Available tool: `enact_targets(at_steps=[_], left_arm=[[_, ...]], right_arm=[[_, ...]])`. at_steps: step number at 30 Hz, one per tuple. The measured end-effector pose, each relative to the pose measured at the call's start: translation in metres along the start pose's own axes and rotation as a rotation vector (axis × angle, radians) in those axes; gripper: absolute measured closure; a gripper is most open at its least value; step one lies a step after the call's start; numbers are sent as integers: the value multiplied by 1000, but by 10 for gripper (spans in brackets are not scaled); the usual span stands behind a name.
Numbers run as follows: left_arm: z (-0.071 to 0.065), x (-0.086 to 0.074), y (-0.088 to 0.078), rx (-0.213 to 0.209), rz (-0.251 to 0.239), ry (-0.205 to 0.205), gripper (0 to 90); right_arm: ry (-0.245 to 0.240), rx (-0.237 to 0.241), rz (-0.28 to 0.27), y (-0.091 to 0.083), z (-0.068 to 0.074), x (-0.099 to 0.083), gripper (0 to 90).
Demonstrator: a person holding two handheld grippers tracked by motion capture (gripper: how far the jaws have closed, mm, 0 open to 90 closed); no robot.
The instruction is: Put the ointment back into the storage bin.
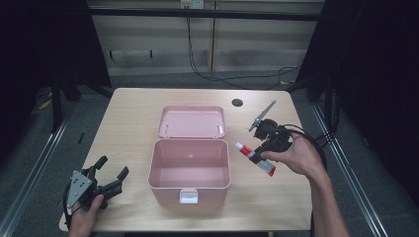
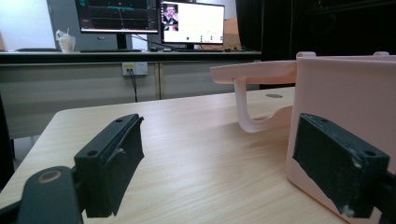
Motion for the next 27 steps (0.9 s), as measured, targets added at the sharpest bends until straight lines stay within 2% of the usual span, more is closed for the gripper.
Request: enact_targets(at_steps=[10, 15, 20, 27], left_arm=[[0, 0, 0, 0, 2, 2, 157], [0, 0, 0, 0, 3, 2, 157], [0, 0, 0, 0, 2, 2, 157], [0, 0, 0, 0, 5, 4, 157]], right_arm=[[-69, 3, 15, -8, 5, 21, 716], [-78, 10, 32, -9, 8, 31, 716], [-113, 12, 31, -8, 12, 42, 715], [-131, 12, 36, -9, 15, 55, 715]])
Point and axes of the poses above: each handheld gripper's, and its own axes: y roughly forward along the jaws, x roughly out of its top, z roughly to its left, the point moved 2 cm from there along y, roughly forward along the jaws, and after that the axes turned 6 degrees about -x, right-handed, at the moved point
